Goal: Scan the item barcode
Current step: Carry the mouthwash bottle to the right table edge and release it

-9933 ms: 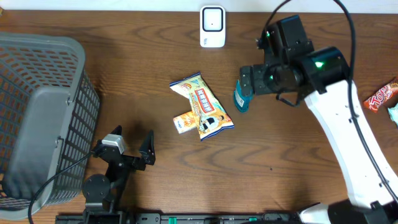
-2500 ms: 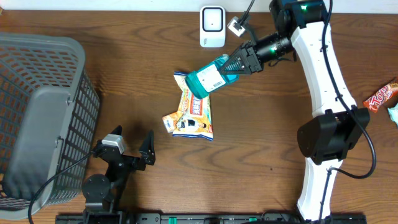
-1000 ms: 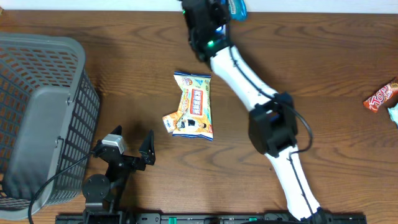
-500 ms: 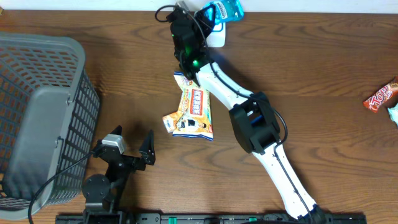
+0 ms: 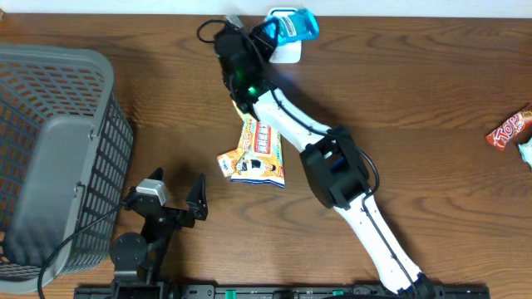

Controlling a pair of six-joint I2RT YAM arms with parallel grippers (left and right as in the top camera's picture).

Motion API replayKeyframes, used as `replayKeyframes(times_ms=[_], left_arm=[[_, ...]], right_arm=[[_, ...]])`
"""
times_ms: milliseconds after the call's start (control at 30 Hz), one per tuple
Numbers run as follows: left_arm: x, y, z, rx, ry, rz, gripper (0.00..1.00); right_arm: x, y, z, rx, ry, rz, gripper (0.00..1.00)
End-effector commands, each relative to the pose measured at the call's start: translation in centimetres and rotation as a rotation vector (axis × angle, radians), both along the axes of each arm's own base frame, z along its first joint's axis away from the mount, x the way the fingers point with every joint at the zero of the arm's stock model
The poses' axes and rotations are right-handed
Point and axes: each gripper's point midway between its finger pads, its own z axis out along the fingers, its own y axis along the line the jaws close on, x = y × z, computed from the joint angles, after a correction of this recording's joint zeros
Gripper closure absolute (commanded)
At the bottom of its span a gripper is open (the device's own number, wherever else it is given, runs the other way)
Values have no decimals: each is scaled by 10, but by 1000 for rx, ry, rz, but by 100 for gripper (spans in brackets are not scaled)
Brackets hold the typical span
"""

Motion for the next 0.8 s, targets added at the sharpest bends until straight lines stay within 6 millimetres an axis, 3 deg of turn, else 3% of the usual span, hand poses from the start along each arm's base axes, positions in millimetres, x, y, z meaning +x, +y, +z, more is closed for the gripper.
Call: replayKeyframes(times_ms=[0,100,167,200,233,300,467,633,767], left_arm=[[-1,-2,-15,-1,44,-8,2],[-1,-2,-15,-1,44,-9,2],[-1,-2,-15,-1,44,-8,2],[-1,-2,-15,-1,44,-8,2],[-1,-2,-15,-1,44,-8,2],[-1,-2,-15,-1,44,-8,2],[-1,-2,-15,-1,44,-8,2],[-1,-2,-15,-1,44,-8,2],[-1,-2,-15,-1,44,-8,2]], right_arm=[[2,-97,88,119,-103,-242,94],[0,-153,89,149,-59,-344,94],[-2,-188,79,160,-15,-403,95],[-3,-209,72,169,10,-441,95],[-7,-254,52,204,66,-514,95],[-13,-293,27,276,150,-563,95],[-37,-381,-21,490,295,-692,96],[-65,-468,-40,533,304,-844,94],[-90,-519,-55,574,316,-933,85]])
